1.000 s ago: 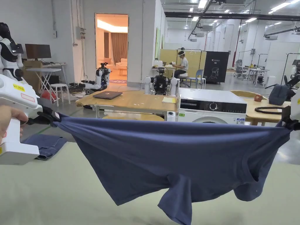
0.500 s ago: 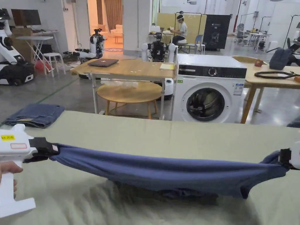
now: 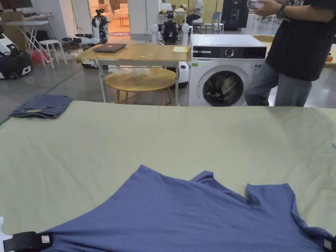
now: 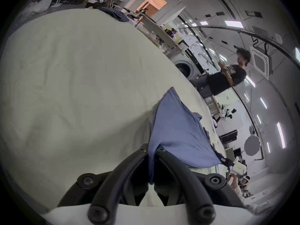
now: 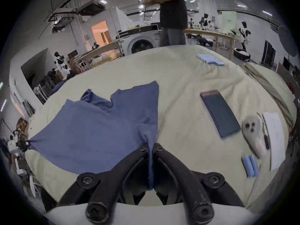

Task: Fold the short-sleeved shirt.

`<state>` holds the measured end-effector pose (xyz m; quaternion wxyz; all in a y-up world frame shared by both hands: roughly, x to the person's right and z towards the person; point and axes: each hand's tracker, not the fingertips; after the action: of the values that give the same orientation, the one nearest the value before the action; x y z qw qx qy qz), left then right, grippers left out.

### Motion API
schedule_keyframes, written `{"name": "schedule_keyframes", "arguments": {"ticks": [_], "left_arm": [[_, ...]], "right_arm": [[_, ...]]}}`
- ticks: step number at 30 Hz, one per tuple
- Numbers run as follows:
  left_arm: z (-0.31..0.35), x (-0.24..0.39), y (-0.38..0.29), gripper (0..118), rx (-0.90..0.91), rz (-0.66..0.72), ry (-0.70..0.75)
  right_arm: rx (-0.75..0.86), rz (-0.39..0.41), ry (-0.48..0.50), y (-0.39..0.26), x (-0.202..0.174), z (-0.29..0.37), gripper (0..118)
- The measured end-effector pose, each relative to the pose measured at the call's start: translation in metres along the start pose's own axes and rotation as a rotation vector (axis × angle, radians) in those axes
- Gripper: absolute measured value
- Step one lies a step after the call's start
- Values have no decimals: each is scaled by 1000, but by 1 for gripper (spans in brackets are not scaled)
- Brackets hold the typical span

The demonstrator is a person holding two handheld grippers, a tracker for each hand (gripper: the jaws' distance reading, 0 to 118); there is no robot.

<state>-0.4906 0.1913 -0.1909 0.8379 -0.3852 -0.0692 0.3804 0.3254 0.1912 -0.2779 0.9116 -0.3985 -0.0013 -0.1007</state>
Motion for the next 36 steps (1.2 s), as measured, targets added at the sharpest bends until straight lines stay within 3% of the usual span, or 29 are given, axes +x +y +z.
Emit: {"name": "schedule_keyframes", "arguments": {"ticks": [6,7,9,10,11,13,14,16,18,19,20,21,22,25,28,34,35,36], "left_arm": [[18,-19,-37,0,-18,20,25],[16,-22,-42,0,-14,0,28],[6,-29,-44,10,-70,32,31],[5,-28,-49,17,-74,74,50],[7,-26,-49,27,-54,87,92],[14,-9,-46,108,-9,41,117],[24,2,-43,115,64,6,102],[36,40,-42,115,148,-101,61],[43,83,-44,114,212,-214,59],[42,99,-42,104,185,-255,6],[42,115,-44,80,188,-287,-44],[42,128,-46,36,211,-317,-66],[37,145,-50,0,205,-347,-61],[25,169,-56,0,224,-440,-70],[11,174,-58,0,161,-406,-108],[-6,167,-58,0,107,-418,-101],[-9,166,-60,0,87,-399,-108],[-12,166,-61,0,84,-401,-102]], "right_arm": [[-49,-34,-2,-54,16,14,1],[-52,-48,2,-60,19,13,5],[-112,-42,1,-67,19,3,23],[-130,-53,-52,-67,20,2,32],[-120,-64,-94,-62,22,6,43],[-70,-92,-77,-51,11,29,112],[43,-99,-61,-44,2,49,115],[151,-75,-7,-32,-17,72,115],[173,-20,-22,-20,-40,83,115],[164,4,38,-14,-50,86,113],[152,18,106,-10,-59,90,102],[161,20,139,-5,-69,89,63],[186,21,126,-4,-78,91,0],[209,79,125,1,-102,99,0],[213,73,124,4,-114,103,0],[205,38,62,30,-78,77,0],[188,28,45,39,-71,67,7],[170,21,14,46,-64,57,32]]}}
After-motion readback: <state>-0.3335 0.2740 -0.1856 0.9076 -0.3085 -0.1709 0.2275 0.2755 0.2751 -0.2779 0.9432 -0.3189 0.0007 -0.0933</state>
